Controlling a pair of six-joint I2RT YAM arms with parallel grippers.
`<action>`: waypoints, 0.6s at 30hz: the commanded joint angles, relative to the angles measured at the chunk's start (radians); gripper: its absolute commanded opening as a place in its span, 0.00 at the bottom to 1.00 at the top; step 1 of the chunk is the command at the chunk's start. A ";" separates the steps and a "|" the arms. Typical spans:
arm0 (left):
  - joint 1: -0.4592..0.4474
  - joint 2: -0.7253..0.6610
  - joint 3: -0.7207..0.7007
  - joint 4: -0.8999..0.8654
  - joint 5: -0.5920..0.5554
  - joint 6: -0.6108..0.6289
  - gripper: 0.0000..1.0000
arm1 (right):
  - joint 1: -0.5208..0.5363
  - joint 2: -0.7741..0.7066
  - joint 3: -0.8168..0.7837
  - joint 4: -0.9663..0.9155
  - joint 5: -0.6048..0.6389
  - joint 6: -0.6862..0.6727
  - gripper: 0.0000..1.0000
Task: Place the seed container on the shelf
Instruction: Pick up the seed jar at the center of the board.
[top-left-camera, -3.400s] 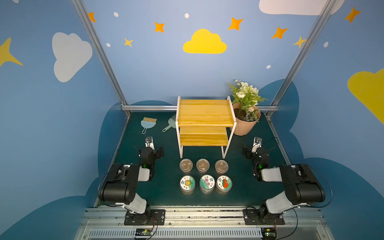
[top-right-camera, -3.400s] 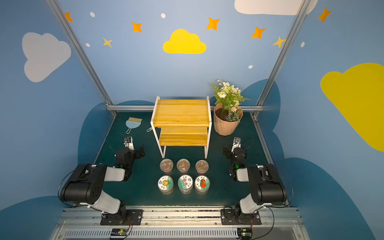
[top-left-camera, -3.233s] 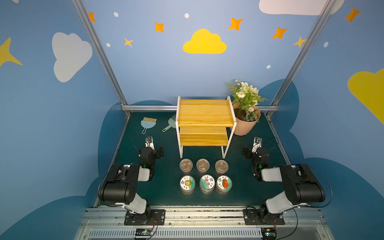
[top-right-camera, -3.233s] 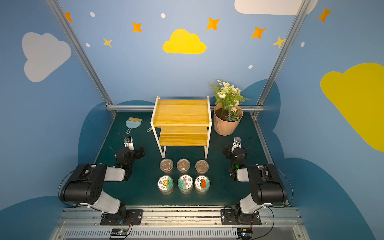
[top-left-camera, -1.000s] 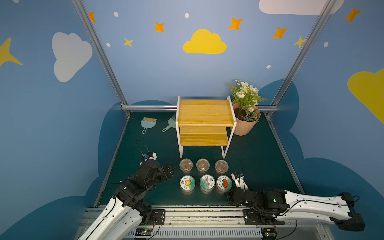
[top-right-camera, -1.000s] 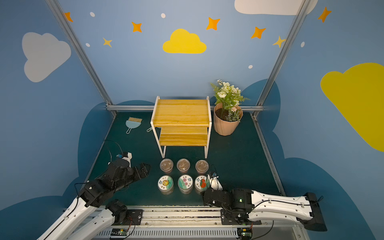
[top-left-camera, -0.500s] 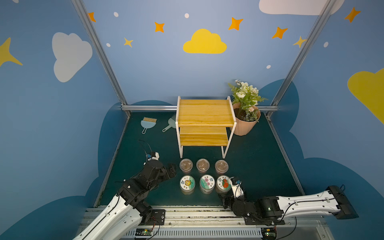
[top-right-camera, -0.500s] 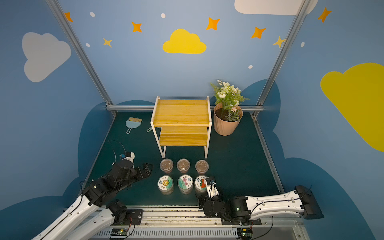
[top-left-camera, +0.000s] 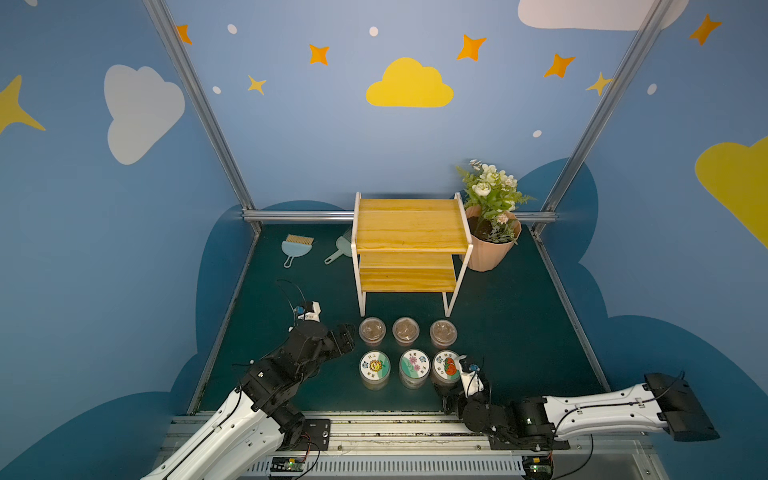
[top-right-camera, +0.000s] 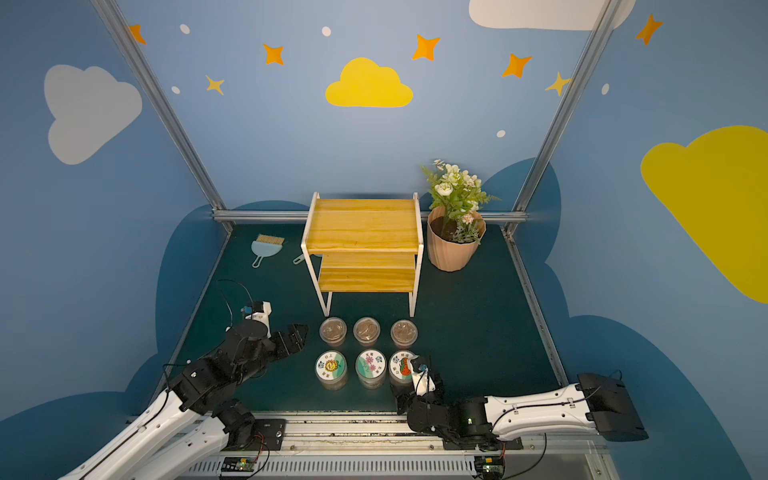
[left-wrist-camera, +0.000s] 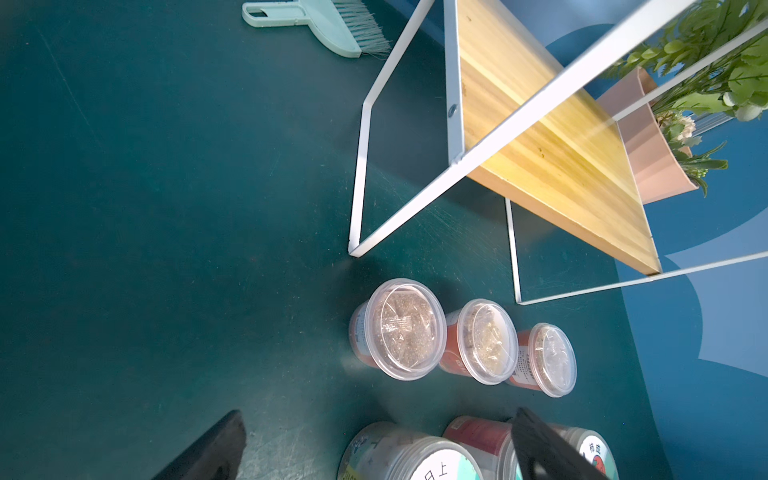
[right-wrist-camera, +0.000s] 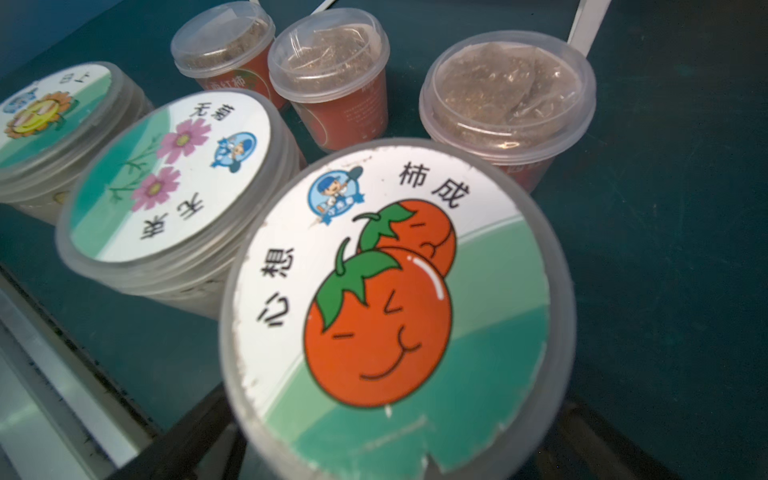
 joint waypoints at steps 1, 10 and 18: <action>-0.005 -0.001 -0.007 0.008 0.007 0.014 1.00 | -0.012 0.013 -0.016 0.068 0.045 0.034 0.98; -0.006 -0.027 -0.018 0.001 -0.014 0.032 1.00 | -0.082 0.092 -0.056 0.204 0.020 0.004 0.98; -0.006 0.003 -0.007 0.003 -0.012 0.056 1.00 | -0.123 0.192 -0.035 0.267 0.021 0.007 0.98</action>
